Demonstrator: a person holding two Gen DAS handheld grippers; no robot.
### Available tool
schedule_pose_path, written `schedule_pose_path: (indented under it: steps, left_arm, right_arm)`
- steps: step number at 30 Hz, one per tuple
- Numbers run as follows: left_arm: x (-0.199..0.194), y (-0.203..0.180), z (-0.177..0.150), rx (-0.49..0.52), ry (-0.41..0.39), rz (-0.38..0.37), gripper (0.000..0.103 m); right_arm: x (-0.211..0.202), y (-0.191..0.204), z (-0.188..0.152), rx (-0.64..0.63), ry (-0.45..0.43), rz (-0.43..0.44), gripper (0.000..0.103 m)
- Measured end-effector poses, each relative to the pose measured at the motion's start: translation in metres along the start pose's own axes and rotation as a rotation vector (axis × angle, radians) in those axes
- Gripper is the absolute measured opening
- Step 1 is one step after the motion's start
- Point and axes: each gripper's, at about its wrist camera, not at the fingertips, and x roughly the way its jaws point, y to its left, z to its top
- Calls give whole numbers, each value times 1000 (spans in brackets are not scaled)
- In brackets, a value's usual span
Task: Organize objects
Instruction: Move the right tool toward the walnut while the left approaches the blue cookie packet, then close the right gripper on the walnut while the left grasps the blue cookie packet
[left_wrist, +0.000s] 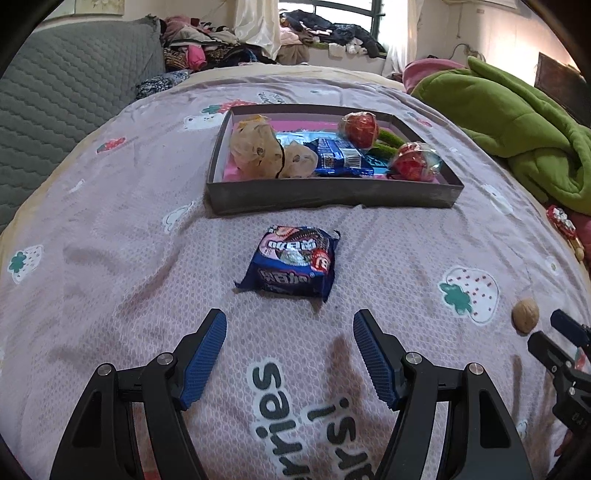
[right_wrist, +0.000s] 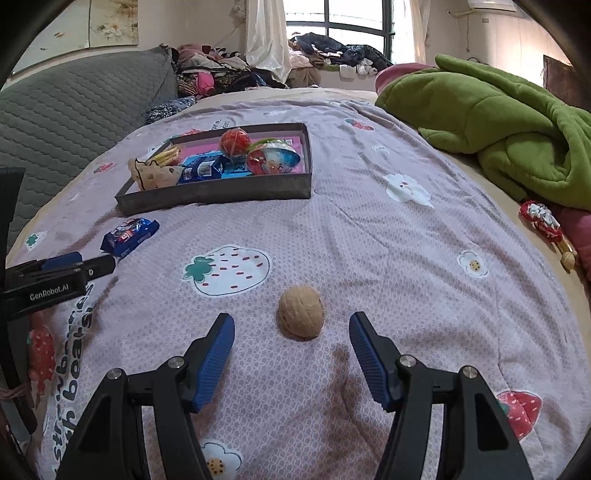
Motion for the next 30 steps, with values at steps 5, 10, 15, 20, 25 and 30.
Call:
schedule_pose_path:
  steps: [5, 10, 15, 20, 25, 30]
  left_arm:
    - [11, 0, 8, 3, 6, -2, 73]
    - [23, 2, 15, -4, 13, -5, 73]
    - [34, 5, 19, -19, 22, -16, 73]
    - [43, 8, 22, -33, 29, -20, 73]
    - [51, 10, 26, -41, 33, -29, 73]
    - [56, 10, 28, -41, 36, -31, 73]
  right_arm:
    - [9, 1, -1, -2, 15, 1, 64]
    - [17, -1, 0, 2, 27, 0, 64]
    - [23, -1, -1, 8, 40, -2, 64]
    - [30, 1, 0, 5, 43, -9, 64]
    - [35, 0, 2, 7, 41, -13, 61]
    - [38, 2, 2, -3, 39, -6, 52]
